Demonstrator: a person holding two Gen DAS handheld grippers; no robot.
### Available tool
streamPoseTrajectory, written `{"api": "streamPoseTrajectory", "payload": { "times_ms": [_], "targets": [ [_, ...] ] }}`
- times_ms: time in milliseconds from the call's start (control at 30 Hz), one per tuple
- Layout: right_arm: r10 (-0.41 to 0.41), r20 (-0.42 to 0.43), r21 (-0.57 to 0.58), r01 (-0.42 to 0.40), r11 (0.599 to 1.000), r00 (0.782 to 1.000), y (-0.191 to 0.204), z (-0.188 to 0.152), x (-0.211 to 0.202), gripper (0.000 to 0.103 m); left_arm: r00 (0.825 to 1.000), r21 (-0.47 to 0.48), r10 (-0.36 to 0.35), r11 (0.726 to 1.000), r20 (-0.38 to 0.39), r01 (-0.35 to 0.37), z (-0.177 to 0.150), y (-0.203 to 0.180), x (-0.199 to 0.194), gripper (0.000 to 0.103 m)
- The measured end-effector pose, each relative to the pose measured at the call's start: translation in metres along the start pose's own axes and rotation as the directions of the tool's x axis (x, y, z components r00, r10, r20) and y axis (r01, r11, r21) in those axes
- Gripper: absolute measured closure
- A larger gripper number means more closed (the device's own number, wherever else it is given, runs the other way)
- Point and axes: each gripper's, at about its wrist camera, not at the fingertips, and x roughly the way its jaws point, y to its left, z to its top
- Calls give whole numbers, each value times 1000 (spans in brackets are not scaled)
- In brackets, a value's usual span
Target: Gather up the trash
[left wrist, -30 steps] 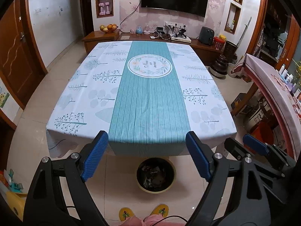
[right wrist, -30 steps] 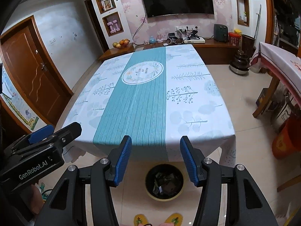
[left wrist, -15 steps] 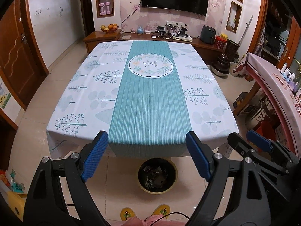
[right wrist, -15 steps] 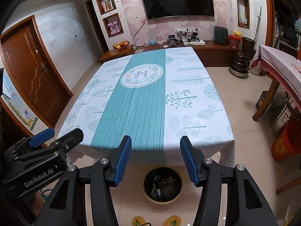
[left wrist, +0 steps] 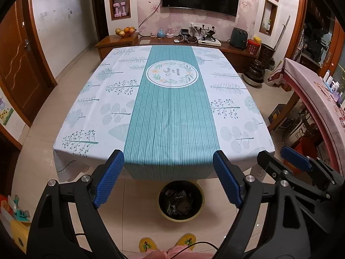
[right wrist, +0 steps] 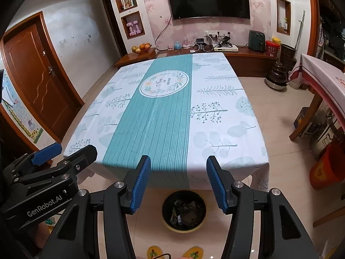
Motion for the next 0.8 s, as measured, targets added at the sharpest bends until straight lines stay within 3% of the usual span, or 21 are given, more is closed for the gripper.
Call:
{"api": "streamPoseTrajectory", "payload": {
  "times_ms": [800],
  "targets": [
    [6, -11, 5, -6, 1000, 1000, -8, -3, 6, 48, 1000, 13, -5, 1000, -12, 6, -2, -2, 8, 21]
  ]
}}
